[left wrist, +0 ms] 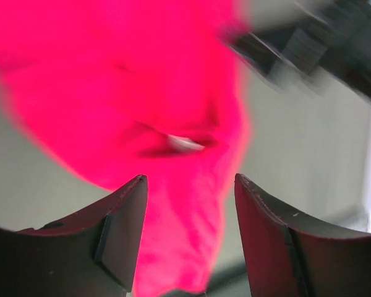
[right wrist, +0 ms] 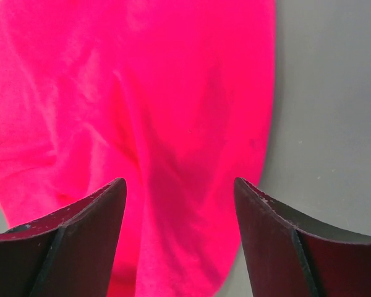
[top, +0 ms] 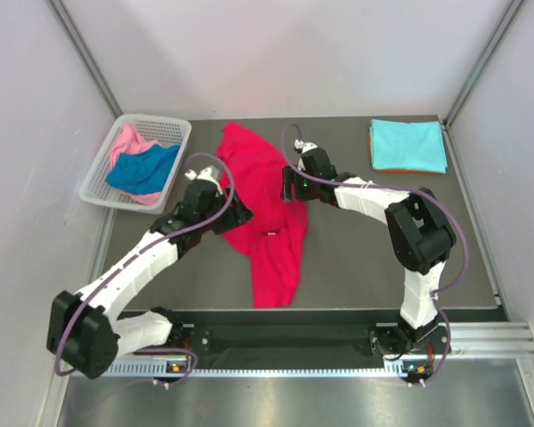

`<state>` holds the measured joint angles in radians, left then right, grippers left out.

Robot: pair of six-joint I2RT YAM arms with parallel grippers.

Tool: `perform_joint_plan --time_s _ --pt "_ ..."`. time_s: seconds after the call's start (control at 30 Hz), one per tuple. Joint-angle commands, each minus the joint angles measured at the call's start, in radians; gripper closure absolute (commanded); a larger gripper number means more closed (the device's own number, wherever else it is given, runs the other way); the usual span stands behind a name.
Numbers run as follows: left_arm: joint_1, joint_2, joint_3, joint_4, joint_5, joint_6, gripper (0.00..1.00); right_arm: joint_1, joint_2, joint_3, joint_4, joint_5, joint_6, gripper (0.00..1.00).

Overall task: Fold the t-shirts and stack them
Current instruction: Flatten the tshirt out

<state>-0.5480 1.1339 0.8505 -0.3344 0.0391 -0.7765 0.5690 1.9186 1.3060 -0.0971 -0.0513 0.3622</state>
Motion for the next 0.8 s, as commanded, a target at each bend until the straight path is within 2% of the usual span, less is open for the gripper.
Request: perform_joint_plan --time_s 0.0,0.1,0.3,0.57,0.67,0.77 --pt "0.153 0.055 -0.071 0.012 0.03 -0.021 0.37 0.0 0.016 0.041 0.013 0.014 -0.026 0.3" --pt "0.209 0.098 -0.129 0.066 -0.03 -0.035 0.35 0.002 0.016 0.016 0.019 0.09 -0.006 0.32" --pt "0.221 0.259 -0.128 0.118 -0.151 -0.041 0.36 0.023 -0.056 -0.03 0.03 0.07 0.004 0.35" --pt "0.241 0.398 -0.076 0.17 -0.189 -0.06 0.41 0.086 -0.115 -0.057 0.02 0.071 0.007 0.36" --pt "0.243 0.437 -0.035 0.179 -0.194 -0.044 0.47 0.092 -0.104 -0.065 0.017 0.1 0.001 0.35" --pt "0.244 0.454 -0.012 0.182 -0.192 -0.029 0.63 0.092 -0.098 -0.089 0.045 0.105 0.003 0.34"
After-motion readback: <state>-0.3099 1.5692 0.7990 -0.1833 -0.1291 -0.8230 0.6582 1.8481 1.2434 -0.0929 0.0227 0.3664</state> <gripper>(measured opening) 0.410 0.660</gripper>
